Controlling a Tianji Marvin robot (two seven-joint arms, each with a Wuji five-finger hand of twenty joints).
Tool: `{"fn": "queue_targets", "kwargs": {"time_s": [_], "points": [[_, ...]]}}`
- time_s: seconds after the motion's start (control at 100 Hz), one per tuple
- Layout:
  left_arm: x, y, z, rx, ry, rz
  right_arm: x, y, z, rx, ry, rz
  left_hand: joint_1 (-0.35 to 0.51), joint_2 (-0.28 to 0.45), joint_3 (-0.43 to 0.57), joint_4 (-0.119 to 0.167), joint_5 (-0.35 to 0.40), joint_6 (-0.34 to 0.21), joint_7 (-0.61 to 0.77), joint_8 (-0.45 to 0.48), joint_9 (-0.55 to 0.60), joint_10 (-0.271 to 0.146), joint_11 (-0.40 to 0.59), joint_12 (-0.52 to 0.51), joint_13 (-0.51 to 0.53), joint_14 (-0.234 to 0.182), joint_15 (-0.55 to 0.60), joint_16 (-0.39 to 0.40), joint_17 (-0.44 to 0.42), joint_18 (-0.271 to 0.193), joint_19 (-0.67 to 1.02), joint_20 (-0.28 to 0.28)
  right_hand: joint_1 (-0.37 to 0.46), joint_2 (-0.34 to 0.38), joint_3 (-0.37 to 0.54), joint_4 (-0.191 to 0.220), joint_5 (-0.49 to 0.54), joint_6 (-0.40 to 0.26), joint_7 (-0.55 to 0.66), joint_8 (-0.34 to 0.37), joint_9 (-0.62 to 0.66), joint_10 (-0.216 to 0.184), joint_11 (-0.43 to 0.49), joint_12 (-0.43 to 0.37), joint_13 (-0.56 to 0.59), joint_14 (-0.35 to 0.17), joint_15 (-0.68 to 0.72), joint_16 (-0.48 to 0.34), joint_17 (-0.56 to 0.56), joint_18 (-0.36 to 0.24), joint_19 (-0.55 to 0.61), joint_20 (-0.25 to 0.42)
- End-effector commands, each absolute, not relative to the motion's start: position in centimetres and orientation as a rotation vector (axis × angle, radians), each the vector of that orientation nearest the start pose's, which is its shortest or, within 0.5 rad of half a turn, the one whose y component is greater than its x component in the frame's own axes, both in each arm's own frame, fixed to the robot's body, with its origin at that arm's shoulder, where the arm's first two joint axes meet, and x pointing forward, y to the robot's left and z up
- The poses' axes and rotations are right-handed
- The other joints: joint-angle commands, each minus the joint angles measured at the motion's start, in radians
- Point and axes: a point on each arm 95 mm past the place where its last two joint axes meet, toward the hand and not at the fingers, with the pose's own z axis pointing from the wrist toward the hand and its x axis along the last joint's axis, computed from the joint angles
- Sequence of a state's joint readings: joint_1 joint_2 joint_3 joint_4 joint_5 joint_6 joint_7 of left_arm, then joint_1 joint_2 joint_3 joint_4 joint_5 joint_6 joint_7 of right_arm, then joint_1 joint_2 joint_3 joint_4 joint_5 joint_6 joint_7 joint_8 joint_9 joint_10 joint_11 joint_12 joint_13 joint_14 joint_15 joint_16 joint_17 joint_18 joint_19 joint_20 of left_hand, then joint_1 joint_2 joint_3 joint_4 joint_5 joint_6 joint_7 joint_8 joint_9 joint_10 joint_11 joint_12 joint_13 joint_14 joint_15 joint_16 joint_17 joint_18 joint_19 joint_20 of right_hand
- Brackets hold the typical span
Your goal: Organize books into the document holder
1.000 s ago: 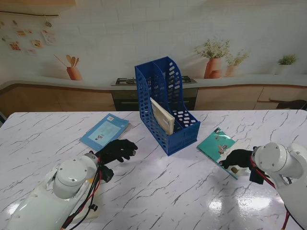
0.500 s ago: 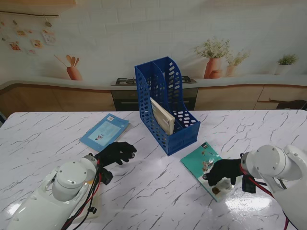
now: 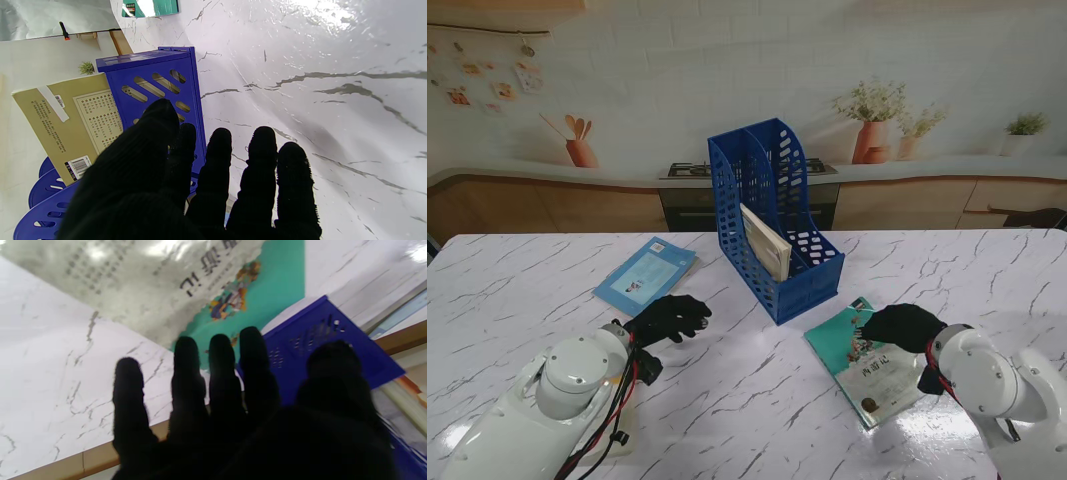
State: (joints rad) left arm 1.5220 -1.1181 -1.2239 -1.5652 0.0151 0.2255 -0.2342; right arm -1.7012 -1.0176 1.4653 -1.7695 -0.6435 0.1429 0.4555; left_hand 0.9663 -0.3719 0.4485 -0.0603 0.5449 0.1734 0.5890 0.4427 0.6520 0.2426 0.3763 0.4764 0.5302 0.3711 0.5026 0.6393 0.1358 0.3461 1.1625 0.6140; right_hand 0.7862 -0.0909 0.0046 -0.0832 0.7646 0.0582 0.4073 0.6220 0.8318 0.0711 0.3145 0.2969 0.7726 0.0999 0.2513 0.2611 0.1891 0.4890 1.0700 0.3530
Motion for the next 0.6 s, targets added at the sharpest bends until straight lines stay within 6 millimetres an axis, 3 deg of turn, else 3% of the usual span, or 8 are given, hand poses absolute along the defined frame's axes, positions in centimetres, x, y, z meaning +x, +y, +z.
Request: {"fn": "queue_targets", "kwargs": {"time_s": [0.0,0.06,0.16,0.26,0.29,0.3,0.51,0.59], "points": [[40.6,-0.9,-34.7,-2.411,1.090,-1.769,37.8,-8.3,-32.5,-2.472,-1.984,-1.634,0.018,0.018,-0.035,0.023,0.009,0.004,0.013,-0.005,-0.019,0.003,0.018,-0.005,-0.008,-0.007,0.022,-0.002,-0.004,0.014,0.005,0.009,0.012,-0.020,0.000,0.057,0.006,-0.036,0.025,0.024,0.026,-0.021,0.008,0.013,0.018,-0.022,-0.016,0.016,-0.007,-0.127,-0.002,0.018],[40.6,-0.9,-34.7,-2.409,1.093,-1.769,38.0,-8.6,-33.1,-2.482,-1.989,-1.595,0.017,0.018,-0.035,0.023,0.009,0.004,0.013,-0.005,-0.018,0.001,0.018,-0.005,-0.008,-0.008,0.022,-0.002,-0.004,0.014,0.005,0.009,0.020,-0.034,0.006,0.059,0.017,-0.036,0.034,0.028,0.030,-0.018,0.013,0.017,0.018,-0.008,-0.018,0.017,-0.009,-0.130,-0.001,0.022],[40.6,-1.0,-34.7,-2.412,1.098,-1.766,38.0,-8.8,-33.9,-2.481,-2.021,-1.537,0.018,0.018,-0.035,0.022,0.010,0.005,0.013,-0.005,-0.018,0.000,0.018,-0.005,-0.008,-0.006,0.022,-0.002,-0.004,0.014,0.005,0.009,0.025,-0.053,0.019,0.060,0.025,-0.056,0.049,0.035,0.037,-0.048,0.020,0.022,0.009,0.034,-0.029,0.012,-0.021,-0.124,-0.010,0.024],[40.6,-1.0,-34.7,-2.410,1.106,-1.763,38.0,-8.9,-34.6,-2.483,-2.017,-1.511,0.017,0.018,-0.034,0.022,0.010,0.004,0.014,-0.005,-0.017,0.000,0.018,-0.005,-0.007,-0.008,0.023,-0.002,-0.001,0.013,0.007,0.010,0.020,-0.060,0.034,0.056,0.029,-0.061,0.061,0.033,0.047,-0.054,0.023,0.025,0.023,0.036,-0.027,0.013,-0.018,-0.118,-0.004,0.029],[40.6,-1.0,-34.7,-2.411,1.105,-1.763,38.0,-8.9,-34.8,-2.483,-2.013,-1.505,0.017,0.018,-0.034,0.022,0.010,0.005,0.014,-0.005,-0.018,0.000,0.018,-0.005,-0.008,-0.006,0.022,-0.002,0.000,0.013,0.007,0.010,-0.145,-0.140,0.358,0.014,0.022,-0.066,0.090,-0.001,0.052,-0.056,0.021,0.027,0.028,0.038,-0.028,0.013,-0.021,-0.113,-0.005,0.039],[40.6,-1.0,-34.7,-2.411,1.105,-1.763,38.0,-8.9,-34.8,-2.483,-2.011,-1.503,0.016,0.019,-0.035,0.022,0.010,0.005,0.014,-0.005,-0.017,0.001,0.018,-0.005,-0.007,-0.007,0.023,-0.002,0.000,0.013,0.007,0.010,-0.153,-0.146,0.374,0.011,0.023,-0.067,0.091,-0.001,0.052,-0.056,0.021,0.027,0.029,0.038,-0.028,0.013,-0.021,-0.113,-0.006,0.039],[40.7,-1.2,-35.0,-2.423,1.105,-1.765,38.0,-8.5,-36.4,-2.439,-1.972,-1.481,0.015,0.020,-0.035,0.022,0.010,0.006,0.014,-0.006,-0.018,0.001,0.018,-0.004,-0.007,-0.006,0.024,-0.001,0.000,0.013,0.008,0.010,-0.187,-0.149,0.425,0.009,0.029,-0.055,0.089,0.000,0.057,-0.035,0.025,0.028,0.044,0.024,-0.019,0.016,-0.007,-0.116,0.005,0.040],[40.7,-1.4,-35.0,-2.425,1.106,-1.770,38.1,-8.7,-36.8,-2.446,-1.978,-1.469,0.017,0.019,-0.035,0.022,0.010,0.005,0.015,-0.005,-0.017,0.001,0.019,-0.004,-0.006,-0.006,0.025,-0.001,0.000,0.014,0.008,0.010,-0.214,-0.157,0.467,0.008,0.011,-0.071,0.063,0.021,0.034,-0.066,0.020,0.027,0.022,0.033,-0.029,0.010,-0.015,-0.107,-0.002,0.033]]}}
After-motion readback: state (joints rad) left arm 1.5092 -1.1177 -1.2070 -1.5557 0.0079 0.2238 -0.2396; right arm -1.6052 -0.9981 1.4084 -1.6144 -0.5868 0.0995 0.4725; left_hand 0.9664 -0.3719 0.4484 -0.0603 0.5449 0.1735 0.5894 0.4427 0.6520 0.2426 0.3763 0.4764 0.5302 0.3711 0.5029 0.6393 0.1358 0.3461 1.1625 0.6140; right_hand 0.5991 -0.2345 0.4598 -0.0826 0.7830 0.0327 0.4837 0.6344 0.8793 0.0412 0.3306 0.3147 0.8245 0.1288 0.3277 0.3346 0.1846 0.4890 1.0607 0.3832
